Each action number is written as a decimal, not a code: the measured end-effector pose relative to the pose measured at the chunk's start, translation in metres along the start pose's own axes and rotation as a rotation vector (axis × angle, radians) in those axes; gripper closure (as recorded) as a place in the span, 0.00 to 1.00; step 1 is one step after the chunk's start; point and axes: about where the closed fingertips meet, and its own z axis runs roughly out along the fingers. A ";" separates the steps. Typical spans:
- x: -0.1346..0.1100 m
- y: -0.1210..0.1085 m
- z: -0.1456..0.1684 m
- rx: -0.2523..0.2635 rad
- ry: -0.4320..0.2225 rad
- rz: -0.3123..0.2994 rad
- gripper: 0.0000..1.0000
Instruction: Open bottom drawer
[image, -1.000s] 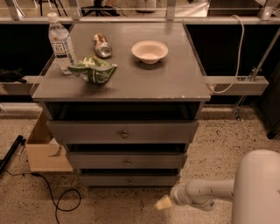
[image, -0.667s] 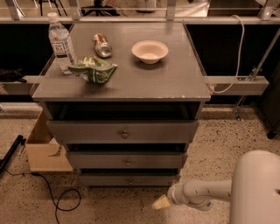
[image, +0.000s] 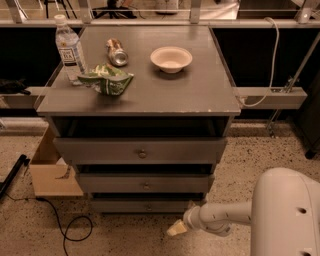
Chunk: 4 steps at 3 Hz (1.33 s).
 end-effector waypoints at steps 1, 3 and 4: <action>-0.023 0.000 0.028 0.001 -0.002 -0.046 0.00; -0.046 -0.018 0.063 0.026 0.037 -0.098 0.00; -0.041 -0.024 0.071 0.028 0.055 -0.095 0.00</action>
Offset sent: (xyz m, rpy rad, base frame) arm 0.0128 0.0192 0.0018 -0.0073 -0.0256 0.0314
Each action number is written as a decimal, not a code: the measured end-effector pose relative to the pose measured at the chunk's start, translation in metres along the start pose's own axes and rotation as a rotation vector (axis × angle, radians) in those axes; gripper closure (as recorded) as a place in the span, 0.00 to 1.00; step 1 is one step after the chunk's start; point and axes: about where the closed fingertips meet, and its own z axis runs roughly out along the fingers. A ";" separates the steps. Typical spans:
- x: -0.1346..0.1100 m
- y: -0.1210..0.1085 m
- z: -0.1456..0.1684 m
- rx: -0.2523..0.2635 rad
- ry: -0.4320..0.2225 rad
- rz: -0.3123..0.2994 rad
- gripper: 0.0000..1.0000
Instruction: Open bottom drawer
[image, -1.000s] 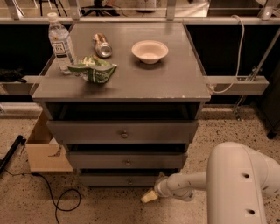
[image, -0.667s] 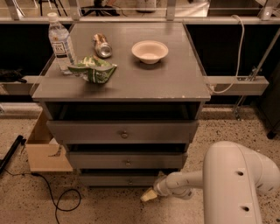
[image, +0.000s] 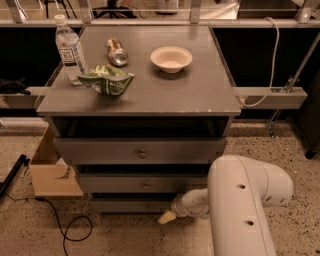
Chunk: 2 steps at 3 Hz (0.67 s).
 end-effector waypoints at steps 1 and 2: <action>0.009 -0.009 0.013 0.014 0.021 -0.002 0.00; 0.009 -0.009 0.013 0.014 0.021 -0.002 0.03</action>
Offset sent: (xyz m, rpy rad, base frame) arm 0.0126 -0.0075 -0.0161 -0.0389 -0.0017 -0.0042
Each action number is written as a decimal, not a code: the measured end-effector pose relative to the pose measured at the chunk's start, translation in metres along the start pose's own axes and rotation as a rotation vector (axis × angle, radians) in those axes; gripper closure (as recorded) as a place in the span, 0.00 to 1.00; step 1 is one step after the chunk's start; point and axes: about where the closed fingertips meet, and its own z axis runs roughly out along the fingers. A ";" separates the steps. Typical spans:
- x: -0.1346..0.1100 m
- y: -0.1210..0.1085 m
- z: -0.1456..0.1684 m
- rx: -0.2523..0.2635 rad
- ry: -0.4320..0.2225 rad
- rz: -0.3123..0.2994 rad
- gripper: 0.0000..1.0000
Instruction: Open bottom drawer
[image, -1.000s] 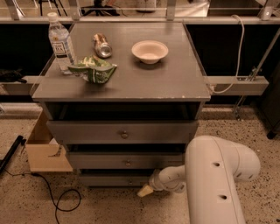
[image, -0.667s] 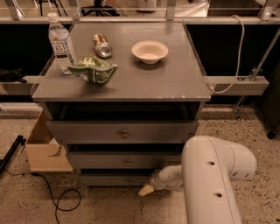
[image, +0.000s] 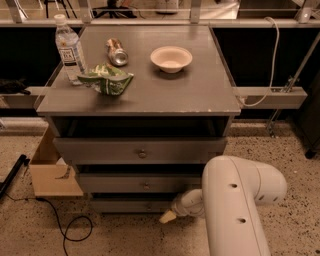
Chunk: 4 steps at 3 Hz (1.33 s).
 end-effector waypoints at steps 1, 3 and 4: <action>0.000 0.000 0.000 0.000 0.000 0.000 0.26; 0.000 0.000 0.000 0.000 0.000 0.000 0.73; 0.004 0.001 -0.005 0.001 0.000 0.013 1.00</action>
Offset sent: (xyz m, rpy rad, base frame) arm 0.0000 0.0000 0.0000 0.0000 0.0000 0.0000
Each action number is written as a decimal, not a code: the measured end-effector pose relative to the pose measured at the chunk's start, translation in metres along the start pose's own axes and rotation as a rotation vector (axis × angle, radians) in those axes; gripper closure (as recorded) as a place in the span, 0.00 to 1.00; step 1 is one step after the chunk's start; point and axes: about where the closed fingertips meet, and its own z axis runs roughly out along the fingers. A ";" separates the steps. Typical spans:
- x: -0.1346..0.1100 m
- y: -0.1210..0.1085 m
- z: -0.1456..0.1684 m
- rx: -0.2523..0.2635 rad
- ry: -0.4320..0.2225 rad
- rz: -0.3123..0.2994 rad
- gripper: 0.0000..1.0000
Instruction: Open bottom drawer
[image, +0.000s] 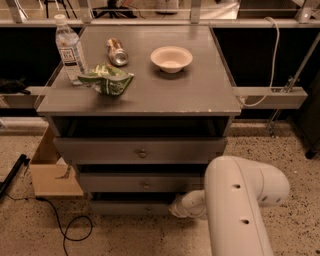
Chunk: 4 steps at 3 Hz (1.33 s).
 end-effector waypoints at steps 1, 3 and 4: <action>0.009 0.002 -0.006 0.002 -0.001 0.023 1.00; 0.014 0.006 -0.012 0.004 -0.001 0.039 1.00; 0.014 0.007 -0.012 0.004 -0.001 0.039 0.85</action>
Offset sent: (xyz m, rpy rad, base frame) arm -0.1878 -0.1094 0.0102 0.1043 0.0312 -0.3400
